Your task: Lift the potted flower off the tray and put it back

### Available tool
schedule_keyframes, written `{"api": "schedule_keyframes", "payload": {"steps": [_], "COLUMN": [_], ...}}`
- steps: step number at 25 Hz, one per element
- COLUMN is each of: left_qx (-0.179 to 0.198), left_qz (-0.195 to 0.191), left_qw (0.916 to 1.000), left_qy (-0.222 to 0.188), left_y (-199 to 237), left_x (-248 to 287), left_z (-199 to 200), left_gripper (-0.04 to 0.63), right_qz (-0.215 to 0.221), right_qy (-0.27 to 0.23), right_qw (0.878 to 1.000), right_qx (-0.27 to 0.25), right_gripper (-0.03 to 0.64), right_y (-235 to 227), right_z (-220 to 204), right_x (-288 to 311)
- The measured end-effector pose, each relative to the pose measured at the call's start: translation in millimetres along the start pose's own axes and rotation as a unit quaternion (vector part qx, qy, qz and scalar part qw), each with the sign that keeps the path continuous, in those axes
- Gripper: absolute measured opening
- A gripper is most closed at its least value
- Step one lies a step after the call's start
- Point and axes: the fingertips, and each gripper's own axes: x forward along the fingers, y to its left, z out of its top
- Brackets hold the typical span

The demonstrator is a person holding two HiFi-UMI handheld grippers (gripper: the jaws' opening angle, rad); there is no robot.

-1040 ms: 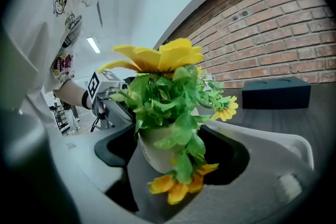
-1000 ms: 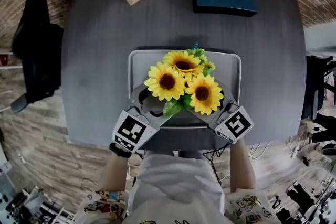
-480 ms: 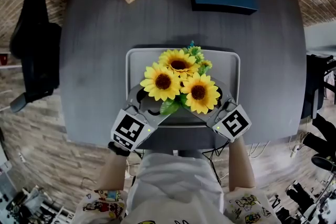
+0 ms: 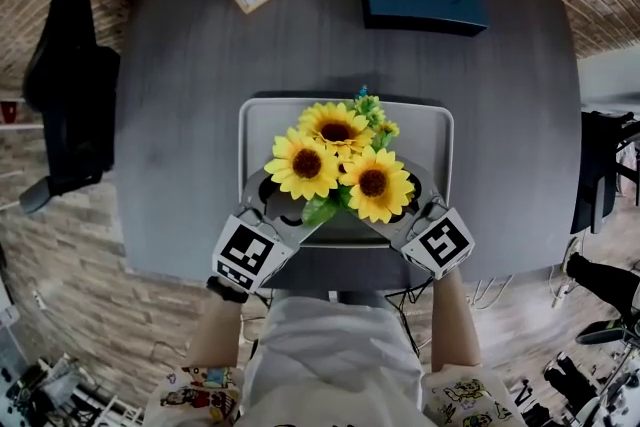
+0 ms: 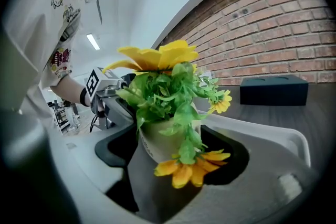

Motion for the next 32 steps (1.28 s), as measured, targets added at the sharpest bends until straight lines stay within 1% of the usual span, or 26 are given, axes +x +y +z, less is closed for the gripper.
{"api": "schedule_keyframes", "payload": {"steps": [2, 5, 10, 17, 21, 24, 26, 29, 32], "left_qx": [0.002, 0.004, -0.006, -0.017, -0.008, -0.002, 0.001, 0.008, 0.016], "left_qz": [0.005, 0.017, 0.031, 0.044, 0.055, 0.060, 0.061, 0.063, 0.063], "left_qw": [1.0000, 0.9999, 0.9994, 0.9983, 0.9966, 0.9955, 0.9948, 0.9927, 0.9897], "left_qy": [0.001, 0.001, -0.010, -0.035, -0.061, -0.073, -0.081, -0.102, -0.127], "left_y": [-0.2, -0.1, -0.2, -9.0, -10.6, -19.0, -26.0, -35.0, -44.8], "left_x": [0.2, -1.8, -11.2, -37.5, -52.1, -66.3, -75.5, -86.9, -98.9], "left_z": [-0.5, -0.8, 2.7, 18.4, 37.3, 52.4, 64.5, 84.1, 103.0], "left_gripper": [0.393, 0.402, 0.422, 0.431, 0.431, 0.431, 0.431, 0.423, 0.384], "right_qz": [-0.005, -0.008, -0.018, -0.050, -0.064, -0.074, -0.081, -0.093, -0.098], "right_qy": [0.005, 0.009, 0.011, 0.001, -0.014, -0.025, -0.037, -0.062, -0.083], "right_qw": [1.000, 1.000, 1.000, 0.999, 0.998, 0.997, 0.996, 0.993, 0.991], "right_qx": [0.011, 0.012, 0.011, -0.007, -0.018, -0.023, -0.025, -0.030, -0.035], "right_gripper": [0.368, 0.381, 0.402, 0.413, 0.413, 0.413, 0.404, 0.369, 0.319], "right_y": [-1.7, -2.3, -1.1, 1.0, 1.1, 8.1, 12.1, 15.2, 23.0], "right_z": [-3.3, -4.8, -2.2, 21.3, 41.2, 57.7, 69.6, 90.7, 111.9], "right_x": [-3.5, -7.7, -15.4, -38.8, -53.6, -67.8, -77.3, -90.3, -100.4]}}
